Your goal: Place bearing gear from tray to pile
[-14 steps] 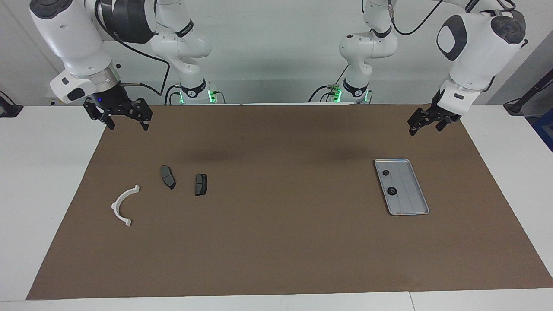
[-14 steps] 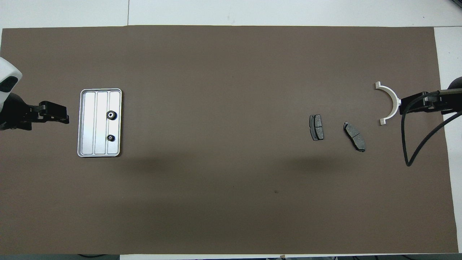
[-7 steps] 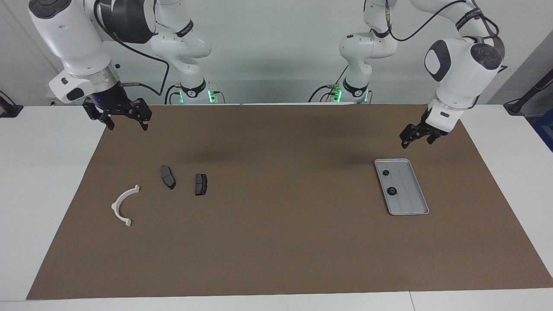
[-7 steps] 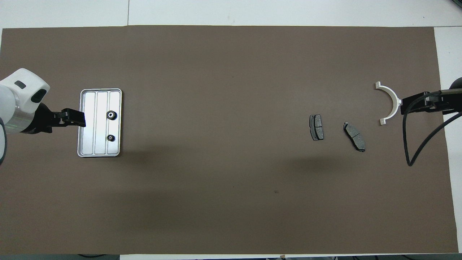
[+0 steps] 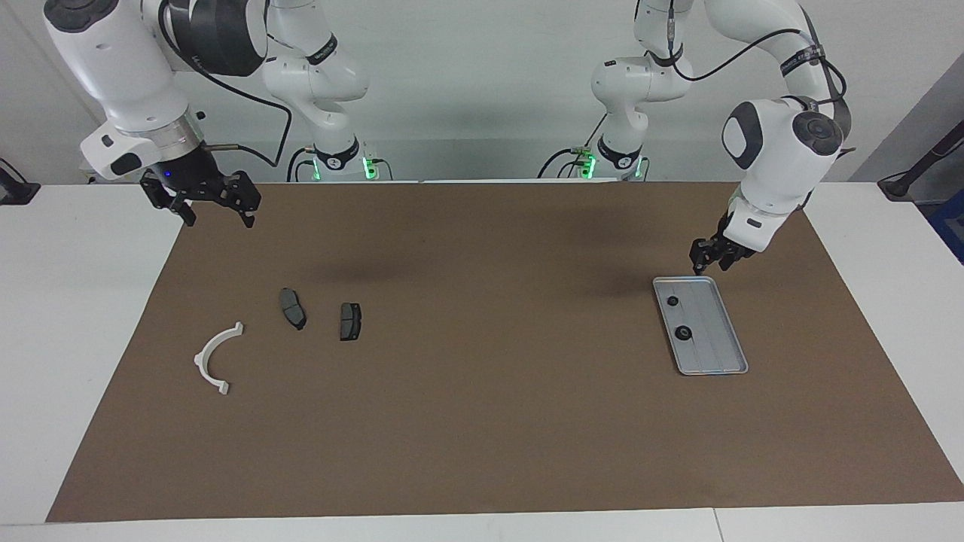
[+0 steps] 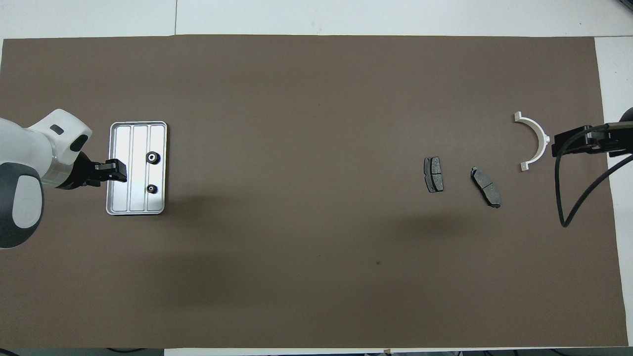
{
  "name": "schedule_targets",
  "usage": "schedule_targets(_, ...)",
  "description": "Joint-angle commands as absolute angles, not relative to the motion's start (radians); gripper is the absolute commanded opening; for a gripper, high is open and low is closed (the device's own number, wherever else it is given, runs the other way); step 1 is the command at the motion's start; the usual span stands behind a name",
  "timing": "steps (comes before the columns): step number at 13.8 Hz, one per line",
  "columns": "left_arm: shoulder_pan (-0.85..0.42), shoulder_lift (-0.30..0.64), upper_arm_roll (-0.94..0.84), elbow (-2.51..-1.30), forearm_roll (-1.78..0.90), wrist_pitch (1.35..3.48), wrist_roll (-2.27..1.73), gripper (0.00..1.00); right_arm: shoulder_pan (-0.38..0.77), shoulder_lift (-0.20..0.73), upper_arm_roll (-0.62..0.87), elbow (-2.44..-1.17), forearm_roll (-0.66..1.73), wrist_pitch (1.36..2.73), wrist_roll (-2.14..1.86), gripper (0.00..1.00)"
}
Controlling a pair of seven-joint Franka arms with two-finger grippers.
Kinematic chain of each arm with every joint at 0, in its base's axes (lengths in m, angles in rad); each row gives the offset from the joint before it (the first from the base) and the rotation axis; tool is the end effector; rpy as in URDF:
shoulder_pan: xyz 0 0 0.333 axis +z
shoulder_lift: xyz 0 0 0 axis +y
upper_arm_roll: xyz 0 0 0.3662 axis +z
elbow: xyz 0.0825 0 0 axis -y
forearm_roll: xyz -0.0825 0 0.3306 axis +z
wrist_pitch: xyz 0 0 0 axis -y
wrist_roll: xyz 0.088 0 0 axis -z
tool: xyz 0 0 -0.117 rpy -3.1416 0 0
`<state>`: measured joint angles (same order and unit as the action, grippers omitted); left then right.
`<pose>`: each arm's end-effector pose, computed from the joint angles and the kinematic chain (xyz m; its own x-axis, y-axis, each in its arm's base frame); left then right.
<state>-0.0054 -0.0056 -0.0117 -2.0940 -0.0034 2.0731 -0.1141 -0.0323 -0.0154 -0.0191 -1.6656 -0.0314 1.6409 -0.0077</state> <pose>0.4947 -0.0087 0.4894 0.9950 0.0985 -0.0155 0.0985 -0.9951 0.0011 0.4990 -0.0292 0.6387 0.9991 -0.0415 -0.0096 -0.0412 -0.9987 0.0309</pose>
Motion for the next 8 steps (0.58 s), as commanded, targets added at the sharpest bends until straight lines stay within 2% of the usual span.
schedule_targets(1, -0.008, -0.005, -0.012, -2.172, -0.014, 2.18, -0.115, 0.56, -0.046, -0.032, -0.014, -1.687, -0.021, 1.655, -0.035, 1.0)
schedule_targets(8, -0.046, 0.086, -0.012, -2.187, -0.014, 2.272, -0.15, 0.56, -0.048, -0.032, -0.014, -1.687, -0.023, 1.657, -0.035, 1.0)
